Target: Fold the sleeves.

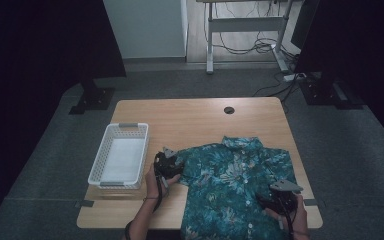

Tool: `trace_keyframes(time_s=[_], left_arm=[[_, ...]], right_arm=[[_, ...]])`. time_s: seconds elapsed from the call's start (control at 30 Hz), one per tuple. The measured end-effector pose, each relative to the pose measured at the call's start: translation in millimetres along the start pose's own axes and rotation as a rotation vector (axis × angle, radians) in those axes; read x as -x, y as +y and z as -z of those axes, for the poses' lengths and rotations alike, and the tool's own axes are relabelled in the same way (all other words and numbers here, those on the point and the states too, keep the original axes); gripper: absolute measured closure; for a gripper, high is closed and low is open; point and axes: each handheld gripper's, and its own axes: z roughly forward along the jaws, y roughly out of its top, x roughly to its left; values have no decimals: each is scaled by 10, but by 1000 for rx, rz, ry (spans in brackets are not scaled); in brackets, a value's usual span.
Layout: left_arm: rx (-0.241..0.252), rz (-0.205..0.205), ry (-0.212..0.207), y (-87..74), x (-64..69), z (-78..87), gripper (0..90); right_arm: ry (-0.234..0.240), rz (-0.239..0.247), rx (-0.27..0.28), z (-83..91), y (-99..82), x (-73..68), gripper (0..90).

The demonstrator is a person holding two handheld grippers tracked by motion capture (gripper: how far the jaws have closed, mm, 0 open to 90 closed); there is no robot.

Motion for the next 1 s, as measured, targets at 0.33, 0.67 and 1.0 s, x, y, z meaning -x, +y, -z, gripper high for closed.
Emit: trace_keyframes(time_s=[0.33,0.67,1.0], left_arm=[[7,53,-69,-12,-33,5,732],[-15,89,-131,-9,-63,10,843],[4,91,-184,19,-54,100,856]], right_arm=[[0,0,1,-1,-1,0,350],[1,1,3,-3,-2,1,349],[1,1,4,-6,1,1,347]])
